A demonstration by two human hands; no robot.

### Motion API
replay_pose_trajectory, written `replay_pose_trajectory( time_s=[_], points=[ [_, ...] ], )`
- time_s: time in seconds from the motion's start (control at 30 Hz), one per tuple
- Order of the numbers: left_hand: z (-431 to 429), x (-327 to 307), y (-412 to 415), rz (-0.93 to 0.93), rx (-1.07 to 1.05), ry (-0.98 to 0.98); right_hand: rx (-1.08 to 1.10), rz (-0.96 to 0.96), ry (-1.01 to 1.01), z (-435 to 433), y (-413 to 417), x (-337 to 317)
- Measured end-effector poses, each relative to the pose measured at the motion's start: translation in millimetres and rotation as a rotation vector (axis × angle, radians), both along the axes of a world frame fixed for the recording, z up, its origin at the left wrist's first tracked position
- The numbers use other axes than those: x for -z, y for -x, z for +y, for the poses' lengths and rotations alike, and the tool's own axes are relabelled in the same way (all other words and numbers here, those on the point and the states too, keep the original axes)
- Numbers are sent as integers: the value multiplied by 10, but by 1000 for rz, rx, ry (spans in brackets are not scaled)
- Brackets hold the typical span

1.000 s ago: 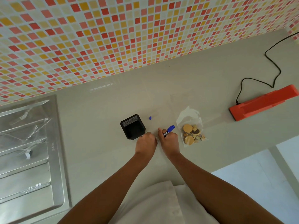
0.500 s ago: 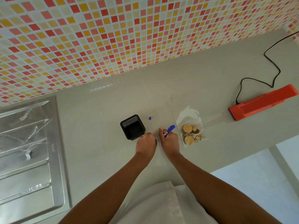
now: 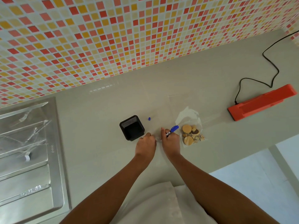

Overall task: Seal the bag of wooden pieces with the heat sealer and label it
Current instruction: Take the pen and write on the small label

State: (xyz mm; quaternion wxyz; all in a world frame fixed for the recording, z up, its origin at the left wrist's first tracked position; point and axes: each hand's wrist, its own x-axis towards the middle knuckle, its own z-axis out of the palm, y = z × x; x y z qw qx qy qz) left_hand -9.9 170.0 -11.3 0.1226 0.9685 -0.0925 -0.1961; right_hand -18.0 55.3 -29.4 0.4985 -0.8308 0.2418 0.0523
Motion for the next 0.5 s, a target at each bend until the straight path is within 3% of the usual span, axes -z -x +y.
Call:
replay_pose_trajectory(
  time_s=[0.17, 0.5],
  points=[
    [9, -4, 72, -20, 22, 42, 151, -35, -118, 26, -60, -47],
    [17, -41, 134, -47, -32, 88, 140, 33, -258, 102, -90, -59]
  ],
)
